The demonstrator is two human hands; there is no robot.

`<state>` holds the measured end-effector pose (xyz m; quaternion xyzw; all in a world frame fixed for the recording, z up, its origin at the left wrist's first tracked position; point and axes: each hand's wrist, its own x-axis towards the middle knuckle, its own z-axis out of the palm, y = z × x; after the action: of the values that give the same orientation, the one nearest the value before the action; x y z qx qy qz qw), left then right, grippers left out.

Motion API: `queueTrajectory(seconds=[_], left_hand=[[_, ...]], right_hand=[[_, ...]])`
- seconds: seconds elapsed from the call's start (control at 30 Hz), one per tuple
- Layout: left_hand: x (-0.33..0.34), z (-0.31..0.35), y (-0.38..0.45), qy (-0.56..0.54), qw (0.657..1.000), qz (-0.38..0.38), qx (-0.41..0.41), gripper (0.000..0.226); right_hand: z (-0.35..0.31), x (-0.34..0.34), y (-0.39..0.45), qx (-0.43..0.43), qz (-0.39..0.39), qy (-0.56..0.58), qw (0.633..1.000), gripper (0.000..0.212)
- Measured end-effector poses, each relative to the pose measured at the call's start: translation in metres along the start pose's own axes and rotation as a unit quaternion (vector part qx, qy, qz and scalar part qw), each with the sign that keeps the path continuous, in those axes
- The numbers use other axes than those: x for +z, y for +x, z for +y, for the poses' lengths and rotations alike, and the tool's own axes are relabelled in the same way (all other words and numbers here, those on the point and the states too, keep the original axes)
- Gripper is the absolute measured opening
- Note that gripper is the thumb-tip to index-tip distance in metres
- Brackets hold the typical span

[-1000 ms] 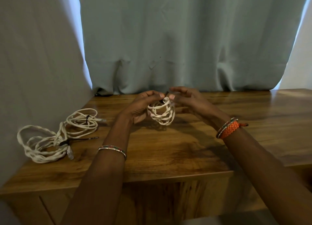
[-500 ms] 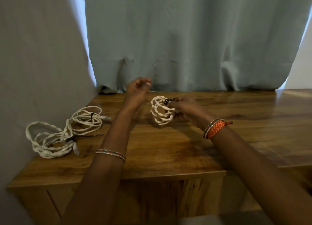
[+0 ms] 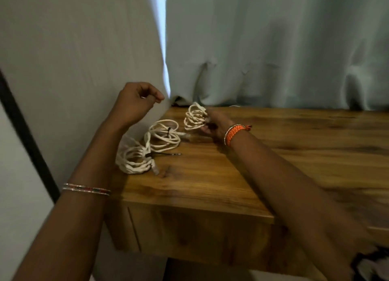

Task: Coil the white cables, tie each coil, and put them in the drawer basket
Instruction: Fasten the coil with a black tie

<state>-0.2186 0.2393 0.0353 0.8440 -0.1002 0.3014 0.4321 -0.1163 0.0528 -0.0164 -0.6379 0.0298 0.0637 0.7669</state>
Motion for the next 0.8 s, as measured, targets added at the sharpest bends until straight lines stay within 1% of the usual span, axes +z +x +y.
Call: queueTrajectory(seconds=[0.07, 0.13, 0.23, 0.27, 0.3, 0.33, 0.37, 0.4, 0.43, 0.47, 0.5, 0.53, 0.57, 0.6, 0.67, 0.73, 0.8], left_hand=[[-0.006, -0.010, 0.003, 0.035, 0.999, -0.016, -0.009, 0.025], [-0.010, -0.017, 0.007, 0.065, 0.997, -0.028, -0.017, 0.024], [-0.003, -0.014, 0.014, 0.145, 0.987, -0.066, 0.025, 0.020], [0.002, -0.010, 0.019, 0.183, 0.977, -0.100, 0.044, 0.020], [0.007, -0.007, 0.025, 0.218, 0.962, -0.153, 0.055, 0.021], [0.013, -0.006, 0.033, 0.256, 0.940, -0.218, 0.053, 0.025], [0.019, -0.006, 0.041, 0.301, 0.909, -0.285, 0.039, 0.029], [0.026, -0.006, 0.048, 0.350, 0.872, -0.341, 0.020, 0.034], [0.032, -0.006, 0.055, 0.391, 0.837, -0.382, 0.000, 0.039], [0.039, -0.006, 0.060, 0.420, 0.810, -0.410, -0.016, 0.042], [0.046, -0.007, 0.062, 0.442, 0.787, -0.430, -0.024, 0.044], [0.052, -0.007, 0.063, 0.463, 0.766, -0.445, -0.023, 0.043], [0.057, -0.009, 0.062, 0.483, 0.747, -0.457, -0.019, 0.041], [0.060, -0.011, 0.061, 0.504, 0.727, -0.466, -0.016, 0.039], [0.065, -0.019, 0.060, 0.534, 0.704, -0.469, -0.015, 0.038], [0.068, -0.028, 0.062, 0.537, 0.708, -0.459, -0.015, 0.037], [0.066, -0.031, 0.062, 0.528, 0.729, -0.436, 0.002, 0.031]], right_hand=[[0.004, 0.005, 0.007, 0.011, 0.009, 0.014, 1.000, 0.009], [0.008, 0.006, 0.014, 0.010, 0.033, -0.030, 0.999, 0.014], [0.009, -0.001, 0.017, -0.028, 0.078, -0.184, 0.979, 0.021], [0.009, -0.004, 0.019, -0.052, 0.090, -0.243, 0.965, 0.026], [0.007, -0.008, 0.021, -0.081, 0.106, -0.311, 0.941, 0.032], [0.007, -0.012, 0.024, -0.112, 0.122, -0.373, 0.913, 0.036], [0.006, -0.014, 0.024, -0.139, 0.129, -0.408, 0.893, 0.034], [0.005, -0.017, 0.024, -0.161, 0.125, -0.410, 0.889, 0.024], [0.004, -0.020, 0.027, -0.172, 0.112, -0.398, 0.894, 0.009], [0.004, -0.024, 0.028, -0.179, 0.100, -0.391, 0.897, 0.009], [0.004, -0.027, 0.029, -0.182, 0.079, -0.397, 0.896, 0.019], [0.004, -0.031, 0.028, -0.187, 0.050, -0.425, 0.884, 0.023], [0.004, -0.034, 0.025, -0.196, 0.020, -0.473, 0.859, 0.023], [0.005, -0.036, 0.023, -0.205, -0.007, -0.522, 0.828, 0.028], [0.007, -0.039, 0.023, -0.235, -0.038, -0.592, 0.770, 0.041], [0.011, -0.041, 0.023, -0.284, -0.032, -0.642, 0.712, 0.040], [0.014, -0.041, 0.022, -0.316, -0.012, -0.664, 0.677, 0.034]])
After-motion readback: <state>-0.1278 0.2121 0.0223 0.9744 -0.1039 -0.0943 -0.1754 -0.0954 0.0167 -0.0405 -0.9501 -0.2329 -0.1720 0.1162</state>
